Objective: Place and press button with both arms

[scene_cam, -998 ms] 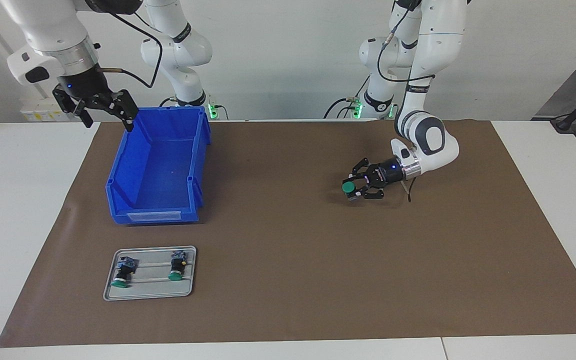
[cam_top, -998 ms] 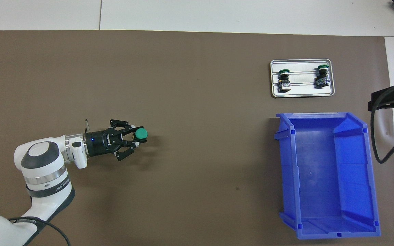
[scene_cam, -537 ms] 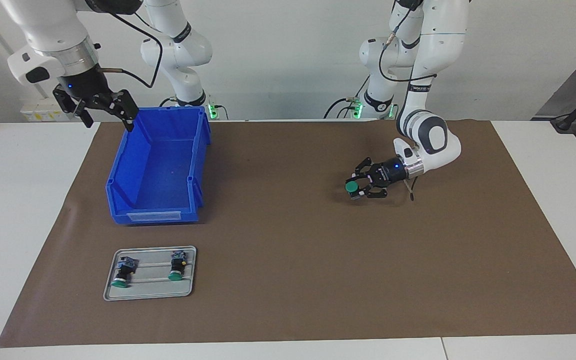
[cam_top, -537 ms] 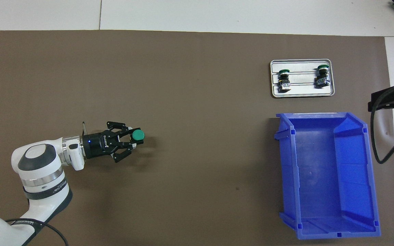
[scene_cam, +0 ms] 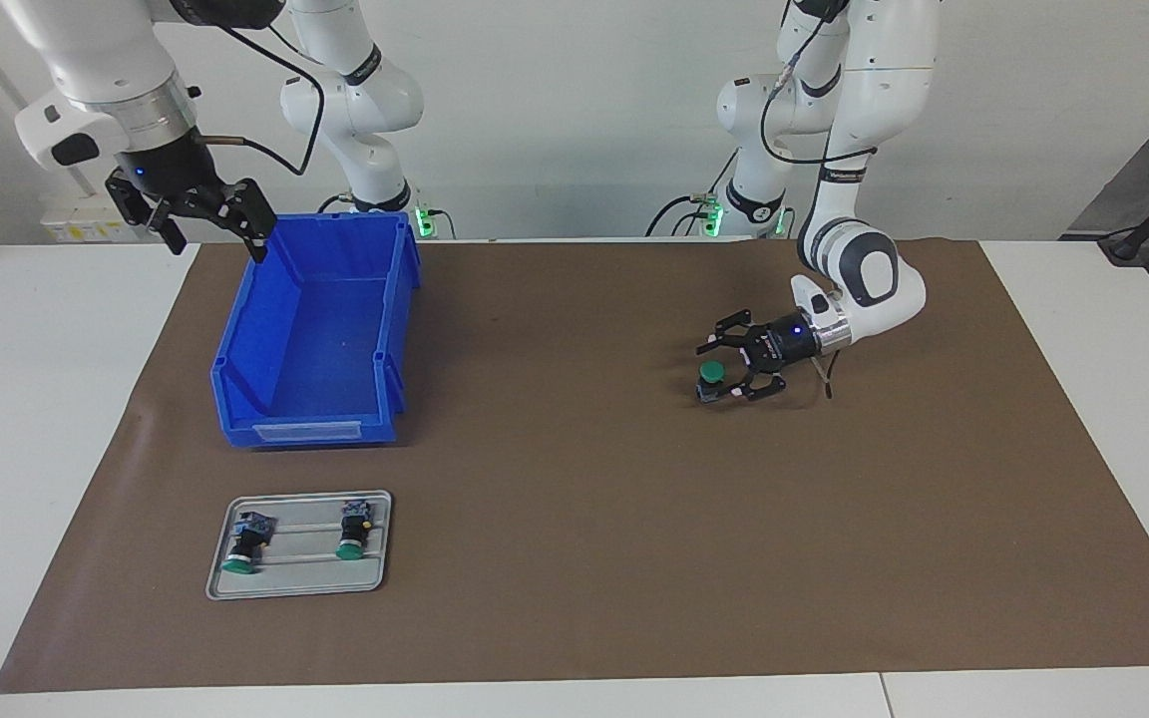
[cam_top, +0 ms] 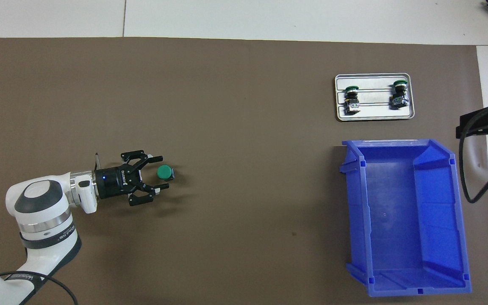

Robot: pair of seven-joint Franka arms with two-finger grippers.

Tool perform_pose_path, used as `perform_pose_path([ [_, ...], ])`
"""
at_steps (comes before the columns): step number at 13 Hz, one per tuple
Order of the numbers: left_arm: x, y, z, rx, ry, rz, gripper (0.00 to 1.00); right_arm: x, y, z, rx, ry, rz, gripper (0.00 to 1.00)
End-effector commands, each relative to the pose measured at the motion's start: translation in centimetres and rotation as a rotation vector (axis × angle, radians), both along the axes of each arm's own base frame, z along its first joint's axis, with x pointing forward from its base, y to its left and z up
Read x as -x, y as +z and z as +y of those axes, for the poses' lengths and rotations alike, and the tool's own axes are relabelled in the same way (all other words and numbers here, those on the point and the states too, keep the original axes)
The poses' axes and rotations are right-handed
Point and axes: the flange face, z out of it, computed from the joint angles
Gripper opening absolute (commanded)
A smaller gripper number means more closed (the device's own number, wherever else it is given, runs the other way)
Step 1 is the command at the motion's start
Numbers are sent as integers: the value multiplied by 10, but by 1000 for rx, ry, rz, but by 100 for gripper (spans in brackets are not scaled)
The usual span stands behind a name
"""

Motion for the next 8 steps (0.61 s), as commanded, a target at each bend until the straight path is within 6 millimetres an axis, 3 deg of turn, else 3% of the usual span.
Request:
perform_pose_path([
  [1, -8, 16, 25, -31, -16, -11, 87, 9, 1, -5, -26, 21, 7, 100],
  [5, -24, 39, 45, -77, -7, 33, 87, 9, 1, -5, -26, 21, 7, 100],
  [8, -35, 95, 50, -243, 10, 153, 86, 9, 1, -5, -26, 21, 7, 100],
])
